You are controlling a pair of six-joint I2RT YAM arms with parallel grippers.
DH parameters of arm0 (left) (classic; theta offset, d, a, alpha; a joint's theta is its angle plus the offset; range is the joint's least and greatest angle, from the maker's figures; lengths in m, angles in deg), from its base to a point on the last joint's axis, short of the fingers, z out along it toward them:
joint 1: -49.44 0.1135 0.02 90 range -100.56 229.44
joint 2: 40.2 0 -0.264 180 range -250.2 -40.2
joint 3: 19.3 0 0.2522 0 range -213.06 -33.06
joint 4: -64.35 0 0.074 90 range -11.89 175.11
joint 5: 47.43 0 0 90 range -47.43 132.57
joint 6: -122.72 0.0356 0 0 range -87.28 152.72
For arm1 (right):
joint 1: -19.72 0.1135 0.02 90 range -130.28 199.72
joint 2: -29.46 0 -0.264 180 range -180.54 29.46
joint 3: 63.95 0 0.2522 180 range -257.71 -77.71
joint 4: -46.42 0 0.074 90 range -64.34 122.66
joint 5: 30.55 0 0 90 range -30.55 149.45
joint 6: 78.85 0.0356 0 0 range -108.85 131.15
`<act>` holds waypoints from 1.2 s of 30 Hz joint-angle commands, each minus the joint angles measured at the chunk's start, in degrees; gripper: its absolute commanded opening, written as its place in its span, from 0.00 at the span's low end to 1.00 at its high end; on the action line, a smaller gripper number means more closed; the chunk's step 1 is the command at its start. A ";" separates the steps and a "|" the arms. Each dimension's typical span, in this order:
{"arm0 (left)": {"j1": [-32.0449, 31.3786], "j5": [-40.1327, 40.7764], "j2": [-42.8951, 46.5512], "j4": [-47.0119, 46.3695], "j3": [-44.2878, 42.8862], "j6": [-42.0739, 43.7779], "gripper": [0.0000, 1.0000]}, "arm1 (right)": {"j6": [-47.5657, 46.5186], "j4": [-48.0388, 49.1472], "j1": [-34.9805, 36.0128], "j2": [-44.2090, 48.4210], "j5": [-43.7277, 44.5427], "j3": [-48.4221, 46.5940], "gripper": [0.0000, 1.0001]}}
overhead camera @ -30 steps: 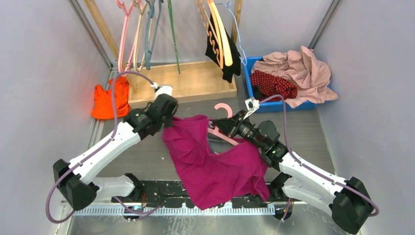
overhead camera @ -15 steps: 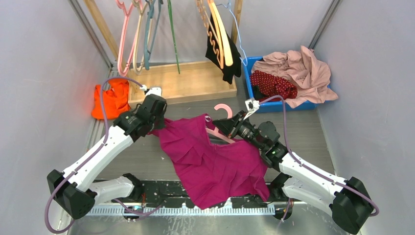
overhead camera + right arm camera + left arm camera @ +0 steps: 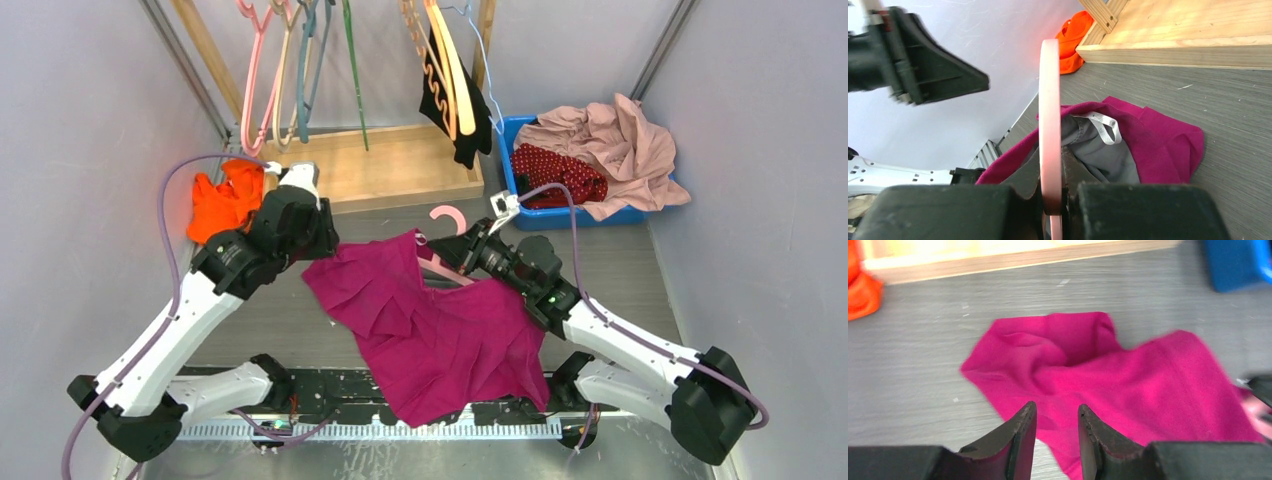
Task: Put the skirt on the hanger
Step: Hang the skirt on the hanger.
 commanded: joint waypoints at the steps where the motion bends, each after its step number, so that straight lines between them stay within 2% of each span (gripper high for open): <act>1: -9.35 -2.37 0.72 -0.14 -4.64 -2.74 0.36 | 1.24 2.82 -0.15 -2.97 1.71 -8.42 0.01; 6: -21.68 -2.19 -1.22 -3.76 -5.57 -6.41 0.36 | 2.86 1.31 -0.19 -9.23 2.27 -14.56 0.01; 10: -28.96 2.52 -2.98 -4.04 -6.35 -7.38 0.35 | 4.32 1.26 -0.21 -12.75 2.01 -18.65 0.01; 18: -31.26 3.34 -0.19 -4.49 -5.69 -7.21 0.34 | 5.10 -0.24 -0.13 -14.02 2.32 -23.01 0.01; 24: -31.26 5.51 -0.28 -6.50 -1.20 -5.88 0.31 | 5.83 -0.42 -0.10 -13.09 2.98 -23.63 0.01; 31: -31.23 10.36 4.00 -14.59 8.30 -3.94 0.25 | 6.50 0.41 0.87 -12.03 4.13 -23.15 0.01; 36: -31.27 13.37 3.19 -21.22 8.01 -0.55 0.22 | 5.63 0.72 4.04 -12.32 5.81 -23.36 0.01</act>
